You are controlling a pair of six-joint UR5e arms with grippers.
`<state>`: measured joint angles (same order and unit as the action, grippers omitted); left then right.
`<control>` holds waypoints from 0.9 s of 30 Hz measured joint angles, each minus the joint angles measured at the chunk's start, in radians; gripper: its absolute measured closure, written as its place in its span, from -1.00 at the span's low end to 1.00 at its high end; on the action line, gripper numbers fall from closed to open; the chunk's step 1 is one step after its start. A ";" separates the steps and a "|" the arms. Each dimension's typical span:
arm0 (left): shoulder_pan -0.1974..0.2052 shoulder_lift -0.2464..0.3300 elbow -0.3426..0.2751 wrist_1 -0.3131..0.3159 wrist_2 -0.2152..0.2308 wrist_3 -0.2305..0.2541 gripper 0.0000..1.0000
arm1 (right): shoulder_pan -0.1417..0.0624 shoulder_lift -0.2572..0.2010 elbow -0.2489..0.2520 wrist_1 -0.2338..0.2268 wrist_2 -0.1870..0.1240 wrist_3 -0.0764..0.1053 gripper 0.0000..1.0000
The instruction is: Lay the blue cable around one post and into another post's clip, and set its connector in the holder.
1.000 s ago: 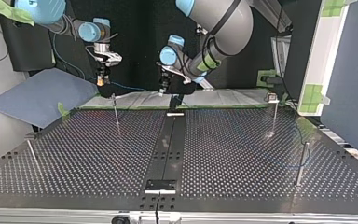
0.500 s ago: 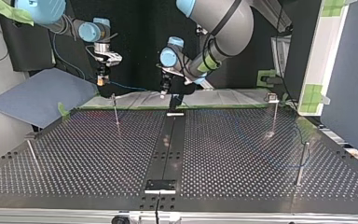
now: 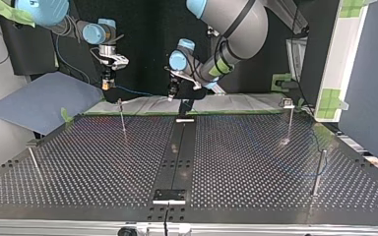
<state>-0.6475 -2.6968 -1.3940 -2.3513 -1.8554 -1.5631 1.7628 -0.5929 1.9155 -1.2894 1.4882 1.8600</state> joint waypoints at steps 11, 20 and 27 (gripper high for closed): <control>0.005 0.000 0.000 -0.006 0.002 0.004 0.06 | 0.001 0.000 0.000 0.002 0.001 -0.002 1.00; 0.004 0.000 -0.001 -0.005 0.003 0.002 0.61 | 0.001 0.000 0.000 0.004 0.001 -0.004 1.00; 0.004 0.000 0.000 -0.005 0.003 0.002 0.84 | 0.002 0.000 0.000 0.004 0.001 -0.004 1.00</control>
<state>-0.6438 -2.6972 -1.3944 -2.3568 -1.8522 -1.5615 1.7643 -0.5930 1.9154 -1.2856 1.4896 1.8564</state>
